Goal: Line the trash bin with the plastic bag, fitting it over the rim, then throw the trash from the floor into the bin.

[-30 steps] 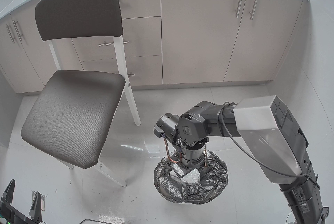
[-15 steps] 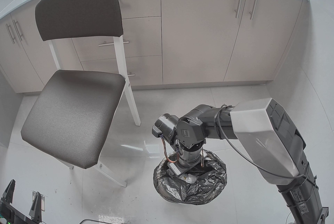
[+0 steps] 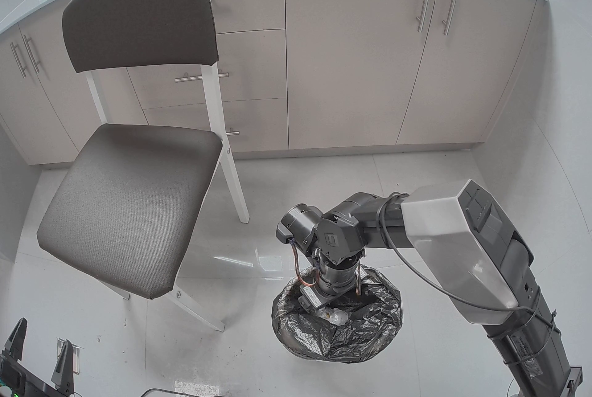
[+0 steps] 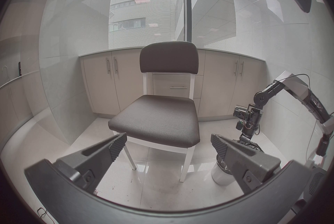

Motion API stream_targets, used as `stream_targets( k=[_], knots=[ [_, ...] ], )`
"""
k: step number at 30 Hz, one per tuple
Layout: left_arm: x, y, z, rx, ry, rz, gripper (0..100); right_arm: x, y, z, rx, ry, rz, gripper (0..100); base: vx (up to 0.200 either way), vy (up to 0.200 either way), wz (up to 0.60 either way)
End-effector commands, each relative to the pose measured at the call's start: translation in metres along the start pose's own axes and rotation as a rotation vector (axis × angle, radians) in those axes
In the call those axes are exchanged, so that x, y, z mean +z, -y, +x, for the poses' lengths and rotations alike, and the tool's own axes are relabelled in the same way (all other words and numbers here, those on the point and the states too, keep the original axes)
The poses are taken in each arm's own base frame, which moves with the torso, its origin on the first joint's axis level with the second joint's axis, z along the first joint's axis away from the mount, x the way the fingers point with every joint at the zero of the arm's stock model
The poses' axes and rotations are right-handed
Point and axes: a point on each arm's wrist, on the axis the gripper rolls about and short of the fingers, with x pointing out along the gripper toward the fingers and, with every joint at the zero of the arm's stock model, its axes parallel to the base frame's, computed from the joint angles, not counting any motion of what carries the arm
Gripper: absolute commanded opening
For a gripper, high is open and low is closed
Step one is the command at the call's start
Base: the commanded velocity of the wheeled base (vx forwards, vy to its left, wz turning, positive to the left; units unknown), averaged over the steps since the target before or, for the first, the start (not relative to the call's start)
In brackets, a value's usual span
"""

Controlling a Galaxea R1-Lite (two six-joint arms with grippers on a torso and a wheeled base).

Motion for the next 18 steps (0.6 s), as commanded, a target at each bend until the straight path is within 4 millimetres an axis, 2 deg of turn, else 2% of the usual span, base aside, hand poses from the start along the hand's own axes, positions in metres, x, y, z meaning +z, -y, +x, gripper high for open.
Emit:
stream_targets(
  k=[1, 3, 7, 8, 9, 10, 11, 14, 18],
  knots=[
    [-0.004, 0.0, 0.0, 0.0, -0.001, 0.0, 100, -0.001, 0.0, 0.01, -0.006, -0.011, -0.002, 100, 0.0, 0.0, 0.0],
    [-0.004, 0.0, 0.0, 0.0, -0.001, 0.0, 100, 0.0, 0.001, 0.004, -0.01, -0.003, -0.004, 100, 0.0, 0.0, 0.0],
    [-0.004, 0.0, 0.0, 0.0, -0.001, -0.002, 100, 0.004, 0.016, -0.041, -0.008, 0.047, -0.006, 100, 0.0, 0.0, 0.0],
    [-0.004, 0.0, 0.0, 0.0, 0.0, -0.002, 100, 0.005, 0.019, -0.046, -0.008, 0.054, -0.008, 100, 0.0, 0.0, 0.0],
    [-0.004, 0.0, 0.0, 0.0, -0.001, 0.0, 100, 0.005, 0.027, -0.065, -0.008, 0.076, -0.014, 100, 0.0, 0.0, 0.0],
    [-0.004, 0.0, 0.0, 0.0, -0.001, 0.0, 100, 0.005, 0.027, -0.065, -0.008, 0.076, -0.014, 100, 0.0, 0.0, 0.0],
    [-0.004, 0.0, 0.0, 0.0, -0.001, 0.0, 100, 0.005, 0.039, -0.085, -0.018, 0.106, -0.004, 100, 0.0, 0.0, 0.0],
    [-0.004, 0.0, 0.0, 0.0, -0.001, 0.0, 100, 0.002, 0.062, -0.124, -0.056, 0.159, 0.037, 100, 0.0, 0.0, 0.0],
    [-0.004, 0.0, 0.0, 0.0, -0.001, 0.0, 100, -0.015, 0.099, -0.181, -0.078, 0.2, 0.106, 100, 0.0, 0.0, 0.0]
  ],
)
